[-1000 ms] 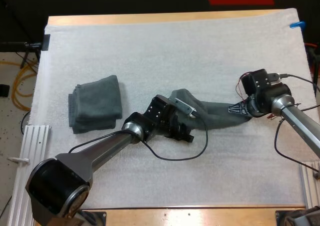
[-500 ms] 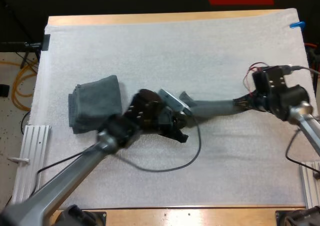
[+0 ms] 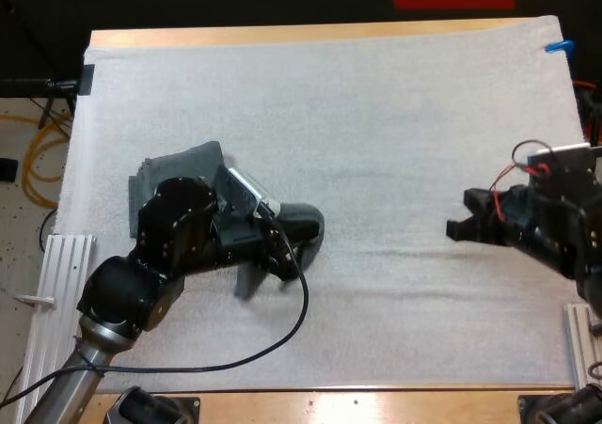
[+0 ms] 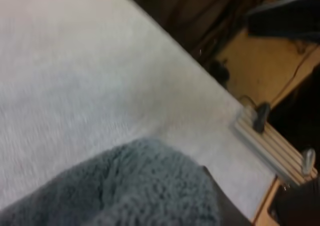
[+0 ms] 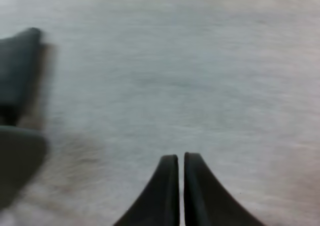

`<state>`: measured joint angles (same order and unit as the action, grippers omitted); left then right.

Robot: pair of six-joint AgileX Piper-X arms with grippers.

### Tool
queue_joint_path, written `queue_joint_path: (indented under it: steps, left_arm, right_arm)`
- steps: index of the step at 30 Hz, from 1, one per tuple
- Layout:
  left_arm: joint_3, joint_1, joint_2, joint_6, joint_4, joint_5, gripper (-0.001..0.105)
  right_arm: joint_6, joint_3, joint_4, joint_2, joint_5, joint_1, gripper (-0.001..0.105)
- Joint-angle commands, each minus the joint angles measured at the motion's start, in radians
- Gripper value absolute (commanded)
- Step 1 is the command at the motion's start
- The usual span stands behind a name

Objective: Pick towel from pile fold and stack

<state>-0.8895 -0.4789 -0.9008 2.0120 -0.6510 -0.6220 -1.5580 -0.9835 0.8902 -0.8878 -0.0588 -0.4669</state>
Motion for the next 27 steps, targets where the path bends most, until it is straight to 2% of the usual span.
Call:
queue_joint_path:
  steps: [1, 6, 9, 11, 13, 16, 18, 20, 22, 24, 25, 26, 27]
  left_arm:
    - [-0.004, -0.007, 0.001, 0.010, -0.019, -0.010, 0.000]
    - [-0.004, -0.007, -0.004, 0.026, 0.026, -0.010, 0.000]
    - [-0.004, -0.007, -0.024, 0.123, 0.176, -0.015, 0.000]
    - [-0.012, -0.007, -0.055, 0.203, 0.328, -0.061, 0.000]
    - [-0.036, -0.007, -0.093, 0.261, 0.420, -0.105, 0.000]
    - [-0.109, -0.007, -0.160, 0.284, 0.454, -0.162, 0.000]
    - [-0.148, -0.007, -0.192, 0.284, 0.455, -0.229, 0.000]
    - [-0.178, -0.007, -0.224, 0.241, 0.455, -0.398, 0.000]
    - [-0.174, -0.007, -0.231, 0.205, 0.432, -0.474, 0.000]
    - [-0.159, -0.007, -0.230, 0.130, 0.358, -0.471, 0.000]
    - [-0.141, -0.007, -0.230, 0.051, 0.260, -0.453, 0.000]
    - [-0.113, -0.007, -0.230, -0.035, 0.173, -0.396, 0.000]
    - [-0.094, -0.007, -0.230, -0.077, 0.144, -0.359, 0.000]
  right_arm:
    - [0.023, 0.000, 0.012, 0.005, -0.007, -0.026, 0.000]
    - [0.079, 0.000, 0.012, 0.006, -0.007, -0.099, 0.000]
    - [0.083, 0.000, 0.012, 0.006, -0.002, -0.123, 0.000]
    - [0.091, 0.000, 0.012, 0.006, 0.022, -0.126, 0.000]
    - [0.111, 0.000, 0.012, 0.006, 0.045, -0.126, 0.000]
    - [0.126, 0.000, 0.012, 0.009, 0.114, -0.126, 0.000]
    - [0.126, 0.000, 0.021, 0.009, 0.141, -0.126, 0.000]
    - [0.126, 0.000, 0.043, 0.009, 0.181, -0.126, 0.000]
    - [0.126, 0.000, 0.068, 0.009, 0.209, -0.126, 0.000]
    - [0.126, 0.000, 0.090, 0.009, 0.238, -0.126, 0.000]
    - [0.126, 0.000, 0.104, 0.009, 0.257, -0.126, 0.000]
    - [0.126, 0.000, 0.118, 0.009, 0.278, -0.126, 0.000]
    - [0.126, 0.000, 0.121, 0.009, 0.286, -0.126, 0.000]
